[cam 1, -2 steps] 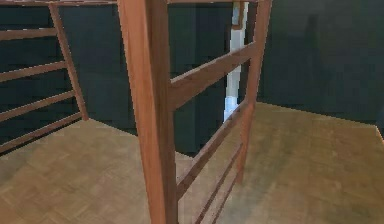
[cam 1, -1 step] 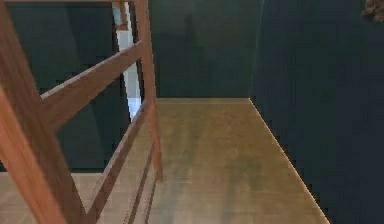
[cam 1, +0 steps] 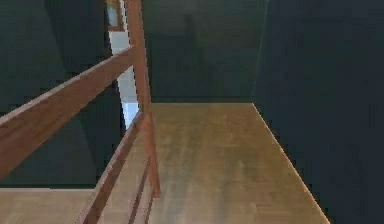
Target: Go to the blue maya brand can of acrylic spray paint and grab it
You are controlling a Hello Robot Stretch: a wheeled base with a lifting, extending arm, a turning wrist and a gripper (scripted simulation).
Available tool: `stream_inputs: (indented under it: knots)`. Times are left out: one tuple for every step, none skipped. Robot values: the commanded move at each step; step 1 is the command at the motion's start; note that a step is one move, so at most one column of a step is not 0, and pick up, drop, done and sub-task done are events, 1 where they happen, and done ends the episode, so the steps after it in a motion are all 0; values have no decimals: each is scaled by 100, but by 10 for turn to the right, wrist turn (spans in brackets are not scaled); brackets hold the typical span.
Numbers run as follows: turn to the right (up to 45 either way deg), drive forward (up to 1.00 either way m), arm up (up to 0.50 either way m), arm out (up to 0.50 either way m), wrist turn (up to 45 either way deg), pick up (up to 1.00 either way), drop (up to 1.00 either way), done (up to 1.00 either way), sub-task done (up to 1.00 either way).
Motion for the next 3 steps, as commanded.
stream_inputs:
  knots:
    - [450, 0, 0, 0, 0, 0, 0, 0, 0]
    - [240, 0, 0, 0, 0, 0, 0, 0, 0]
    - [0, 5, 0, 0, 0, 0, 0, 0, 0]
